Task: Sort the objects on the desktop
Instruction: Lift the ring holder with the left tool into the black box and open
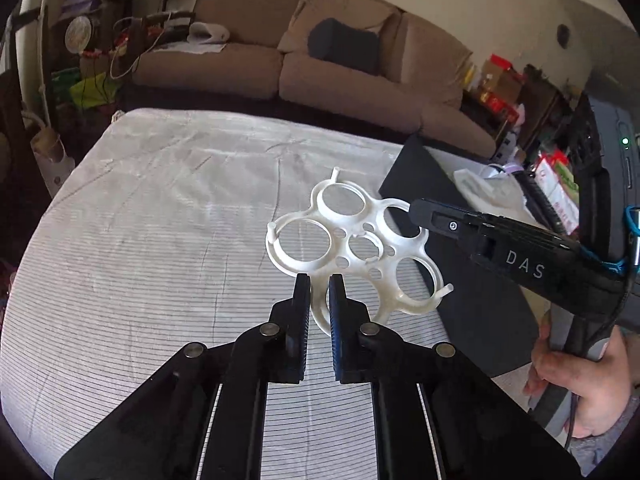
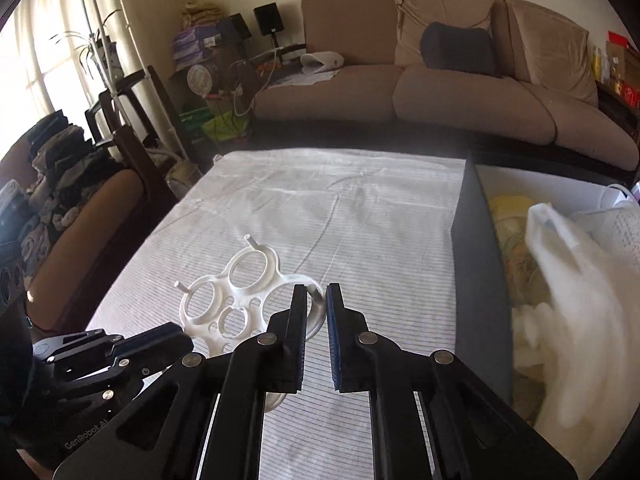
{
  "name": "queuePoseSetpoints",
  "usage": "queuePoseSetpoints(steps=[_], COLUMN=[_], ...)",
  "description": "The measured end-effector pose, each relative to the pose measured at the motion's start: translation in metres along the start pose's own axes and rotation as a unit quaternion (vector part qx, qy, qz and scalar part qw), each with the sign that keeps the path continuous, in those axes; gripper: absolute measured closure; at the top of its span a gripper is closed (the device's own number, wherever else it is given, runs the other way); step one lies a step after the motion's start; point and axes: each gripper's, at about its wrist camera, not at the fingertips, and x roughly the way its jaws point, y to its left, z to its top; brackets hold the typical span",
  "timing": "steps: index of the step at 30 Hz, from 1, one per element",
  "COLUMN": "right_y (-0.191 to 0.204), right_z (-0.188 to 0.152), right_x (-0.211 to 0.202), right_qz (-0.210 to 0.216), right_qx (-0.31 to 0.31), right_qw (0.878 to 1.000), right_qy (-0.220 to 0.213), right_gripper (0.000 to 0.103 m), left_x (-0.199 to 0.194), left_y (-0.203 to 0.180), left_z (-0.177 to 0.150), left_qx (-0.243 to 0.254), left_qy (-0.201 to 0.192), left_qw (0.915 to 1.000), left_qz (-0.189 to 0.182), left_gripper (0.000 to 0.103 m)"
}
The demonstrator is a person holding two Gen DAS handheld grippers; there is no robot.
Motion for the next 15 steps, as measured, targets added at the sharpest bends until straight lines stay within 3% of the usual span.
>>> queuePoseSetpoints(steps=[7, 15], right_y=[-0.066, -0.176], right_z=[0.042, 0.064], right_x=[-0.064, -0.068], right_qz=[-0.029, -0.071], right_qx=[0.024, 0.073], right_qw=[0.999, 0.995], right_qy=[-0.022, -0.016], right_gripper=[0.094, 0.094], left_x=[0.005, 0.086], left_y=[-0.085, -0.175], left_z=[0.056, 0.096], left_qx=[0.032, 0.068], left_qy=[-0.003, 0.02], left_qw=[0.9987, 0.9963], left_qz=[-0.041, -0.05], left_gripper=[0.094, 0.094])
